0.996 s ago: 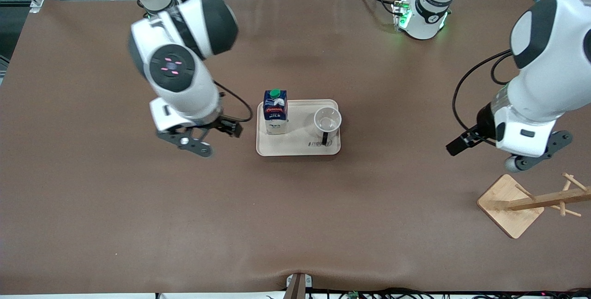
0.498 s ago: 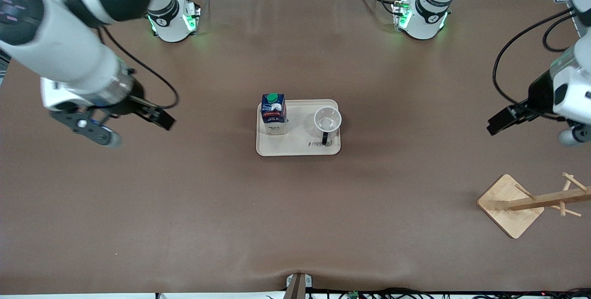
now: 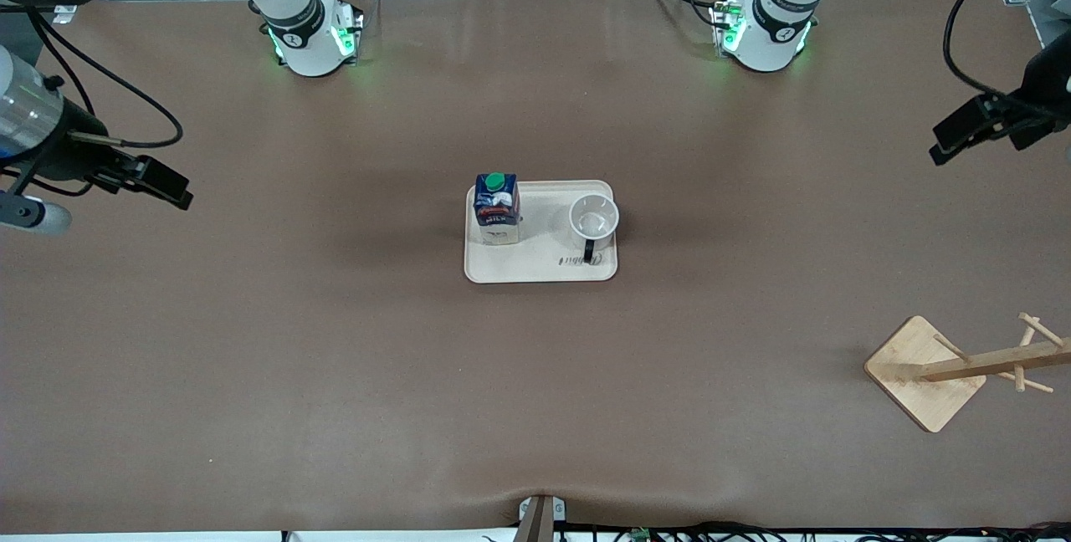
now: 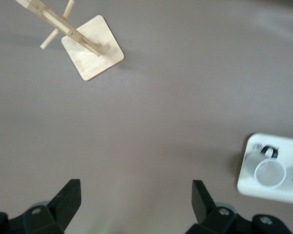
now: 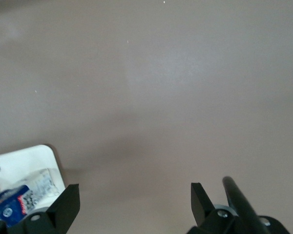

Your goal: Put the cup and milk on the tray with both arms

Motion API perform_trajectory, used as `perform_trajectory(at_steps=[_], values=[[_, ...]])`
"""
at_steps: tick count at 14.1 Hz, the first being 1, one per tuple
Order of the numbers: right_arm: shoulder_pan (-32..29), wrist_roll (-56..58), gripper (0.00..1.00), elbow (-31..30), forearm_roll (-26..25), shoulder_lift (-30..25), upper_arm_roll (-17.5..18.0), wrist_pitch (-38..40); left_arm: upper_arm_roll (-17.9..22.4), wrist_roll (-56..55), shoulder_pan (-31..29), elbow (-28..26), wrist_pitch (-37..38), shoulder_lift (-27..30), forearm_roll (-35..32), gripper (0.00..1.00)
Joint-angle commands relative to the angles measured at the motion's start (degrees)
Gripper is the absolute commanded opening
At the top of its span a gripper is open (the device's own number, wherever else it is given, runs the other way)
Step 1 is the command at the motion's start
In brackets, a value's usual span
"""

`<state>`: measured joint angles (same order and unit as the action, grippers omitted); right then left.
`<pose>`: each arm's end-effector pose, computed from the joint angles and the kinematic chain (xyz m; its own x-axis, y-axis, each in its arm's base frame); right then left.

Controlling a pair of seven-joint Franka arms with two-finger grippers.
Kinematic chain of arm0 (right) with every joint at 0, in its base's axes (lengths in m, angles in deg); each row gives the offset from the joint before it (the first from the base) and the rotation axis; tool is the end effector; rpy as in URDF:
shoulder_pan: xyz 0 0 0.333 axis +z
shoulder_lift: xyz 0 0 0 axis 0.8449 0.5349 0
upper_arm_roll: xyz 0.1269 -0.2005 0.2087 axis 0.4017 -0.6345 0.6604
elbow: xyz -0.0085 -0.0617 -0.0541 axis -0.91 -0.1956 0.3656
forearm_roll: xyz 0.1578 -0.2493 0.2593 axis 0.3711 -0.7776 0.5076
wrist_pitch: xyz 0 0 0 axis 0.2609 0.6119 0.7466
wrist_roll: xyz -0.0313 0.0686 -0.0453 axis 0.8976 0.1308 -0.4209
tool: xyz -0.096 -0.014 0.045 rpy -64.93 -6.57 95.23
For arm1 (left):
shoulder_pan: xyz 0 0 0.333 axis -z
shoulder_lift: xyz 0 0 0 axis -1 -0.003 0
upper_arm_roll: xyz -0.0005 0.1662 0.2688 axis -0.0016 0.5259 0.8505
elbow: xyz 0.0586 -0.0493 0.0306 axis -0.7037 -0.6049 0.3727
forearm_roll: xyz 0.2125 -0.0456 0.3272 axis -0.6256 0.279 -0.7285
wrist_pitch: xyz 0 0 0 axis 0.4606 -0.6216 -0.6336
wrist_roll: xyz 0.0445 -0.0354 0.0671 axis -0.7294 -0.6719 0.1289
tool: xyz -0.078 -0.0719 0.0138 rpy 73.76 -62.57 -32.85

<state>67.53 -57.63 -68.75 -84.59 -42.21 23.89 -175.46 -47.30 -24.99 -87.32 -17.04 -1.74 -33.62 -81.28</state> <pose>0.5812 0.0515 0.6298 0.9812 -0.1924 -0.0143 -0.1924 -0.9813 0.0041 0.5468 -0.0403 0.6837 0.9915 0.1280 0.0217 0.1286 -0.9913 -0.0277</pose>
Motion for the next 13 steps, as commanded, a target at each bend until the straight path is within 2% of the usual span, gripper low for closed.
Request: perform_trajectory(at_steps=[1, 3, 5, 7, 9, 13], values=[[-5.37, 13.51, 1.0, -4.54, -0.93, -3.64, 1.03, -1.51, 0.85, 4.73, 0.3, -5.92, 0.37, 6.0, 0.23, 1.0], [-8.37, 25.14, 1.0, -4.28, -1.02, -3.73, 1.03, -1.33, 1.12, 6.75, 0.13, -9.0, 0.37, 9.52, 2.6, 1.0], [-9.94, 26.15, 1.0, -4.27, -1.02, -4.08, 0.68, -1.15, 1.03, 6.49, 0.65, -11.03, 0.54, 11.81, 2.52, 1.0], [-12.49, 26.41, 1.0, -4.36, -1.02, -4.0, 0.68, -0.98, 0.68, 5.61, 1.35, -11.04, 0.72, 11.73, 1.91, 1.0], [-12.59, 26.07, 1.0, -4.97, -1.11, -4.87, 0.68, 1.21, -0.19, 5.44, 1.36, -10.95, 0.46, 11.65, 1.56, 1.0], [-11.46, 26.06, 1.0, -7.34, -2.68, -6.89, 1.55, 0.08, -0.38, 5.53, 1.09, -11.39, -0.16, 12.26, 1.47, 1.0]])
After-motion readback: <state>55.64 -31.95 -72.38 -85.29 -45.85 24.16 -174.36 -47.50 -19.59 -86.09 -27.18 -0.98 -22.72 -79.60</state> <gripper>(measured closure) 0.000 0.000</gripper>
